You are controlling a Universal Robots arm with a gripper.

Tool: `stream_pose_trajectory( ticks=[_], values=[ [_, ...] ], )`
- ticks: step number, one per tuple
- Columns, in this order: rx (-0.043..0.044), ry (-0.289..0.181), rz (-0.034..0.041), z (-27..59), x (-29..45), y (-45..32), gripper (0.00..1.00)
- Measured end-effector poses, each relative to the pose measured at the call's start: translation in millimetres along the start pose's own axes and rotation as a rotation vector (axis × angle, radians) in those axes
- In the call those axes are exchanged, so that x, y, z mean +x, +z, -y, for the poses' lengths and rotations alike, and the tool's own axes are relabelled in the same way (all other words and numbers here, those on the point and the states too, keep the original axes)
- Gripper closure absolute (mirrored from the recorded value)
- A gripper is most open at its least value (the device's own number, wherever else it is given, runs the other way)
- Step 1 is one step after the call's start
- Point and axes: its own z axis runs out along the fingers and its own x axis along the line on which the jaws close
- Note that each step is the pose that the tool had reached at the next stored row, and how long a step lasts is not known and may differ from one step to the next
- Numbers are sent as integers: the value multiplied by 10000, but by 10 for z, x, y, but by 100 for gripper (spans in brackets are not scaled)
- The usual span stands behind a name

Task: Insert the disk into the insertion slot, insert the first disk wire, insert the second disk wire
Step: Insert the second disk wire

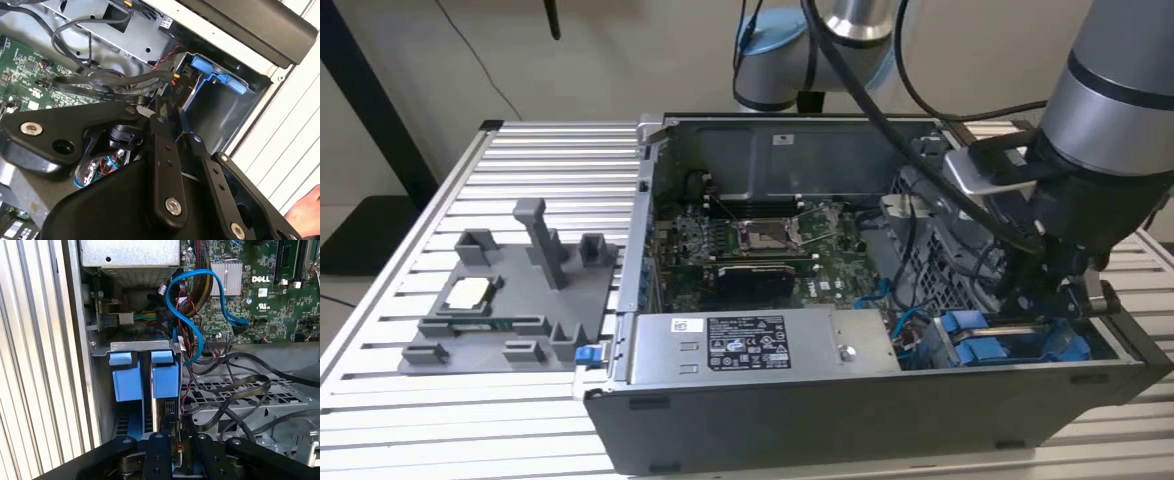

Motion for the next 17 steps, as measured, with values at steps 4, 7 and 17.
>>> stream_pose_trajectory(
  ticks=[4,7,17],
  values=[
    [-57,5,0,15,-6,-66,76],
    [-257,22,-14,73,-9,-63,76],
    [-1159,97,-66,350,-21,-23,76]
  ],
)
